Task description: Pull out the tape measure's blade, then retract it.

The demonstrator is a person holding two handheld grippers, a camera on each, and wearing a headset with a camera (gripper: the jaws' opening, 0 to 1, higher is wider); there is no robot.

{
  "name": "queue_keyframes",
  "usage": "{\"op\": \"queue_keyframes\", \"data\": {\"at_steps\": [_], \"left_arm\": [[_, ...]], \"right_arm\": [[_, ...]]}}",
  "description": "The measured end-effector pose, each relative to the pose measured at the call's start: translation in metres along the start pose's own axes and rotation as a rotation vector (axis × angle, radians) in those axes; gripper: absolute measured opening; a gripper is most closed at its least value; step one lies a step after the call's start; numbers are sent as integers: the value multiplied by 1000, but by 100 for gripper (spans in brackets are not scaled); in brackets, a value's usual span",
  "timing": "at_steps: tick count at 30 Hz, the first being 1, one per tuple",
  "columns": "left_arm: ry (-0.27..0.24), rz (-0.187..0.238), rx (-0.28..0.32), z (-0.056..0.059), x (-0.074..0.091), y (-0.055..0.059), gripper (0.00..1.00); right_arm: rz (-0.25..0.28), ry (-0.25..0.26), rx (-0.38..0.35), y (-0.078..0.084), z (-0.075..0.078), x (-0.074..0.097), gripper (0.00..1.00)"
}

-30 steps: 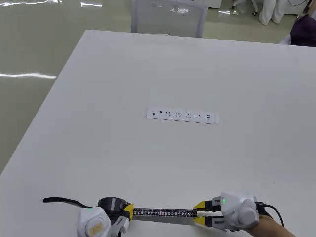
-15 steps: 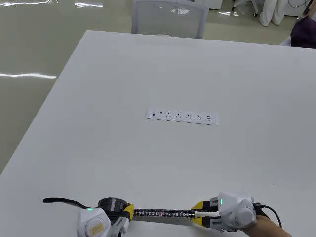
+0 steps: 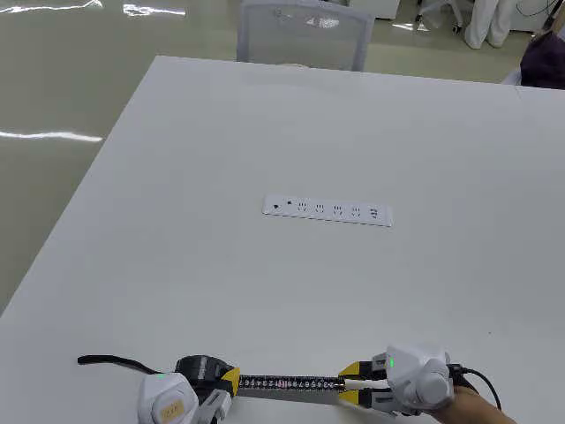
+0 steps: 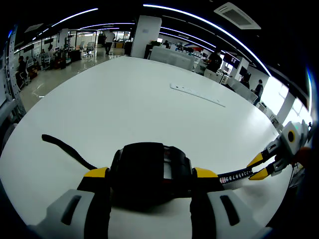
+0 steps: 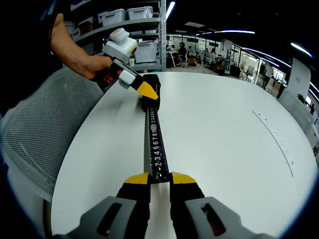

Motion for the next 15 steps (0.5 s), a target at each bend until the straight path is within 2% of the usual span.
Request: {"op": "queue_keyframes", "data": {"at_steps": [15], "left_arm": [[3,-1,5,0,0,-1,61]], "right_arm": [[4,-6,7,-5,2,-6,12]]}}
Point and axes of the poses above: the centre of the closed fingertips' face, and the gripper's own axes: x roughly backward along the fingers, z roughly to its right, y roughly out of its underside, the point moved 8 cm from there along x, roughly backward along the fingers, and after that the axes turned 10 degrees about -y, right-handed, at the moved point
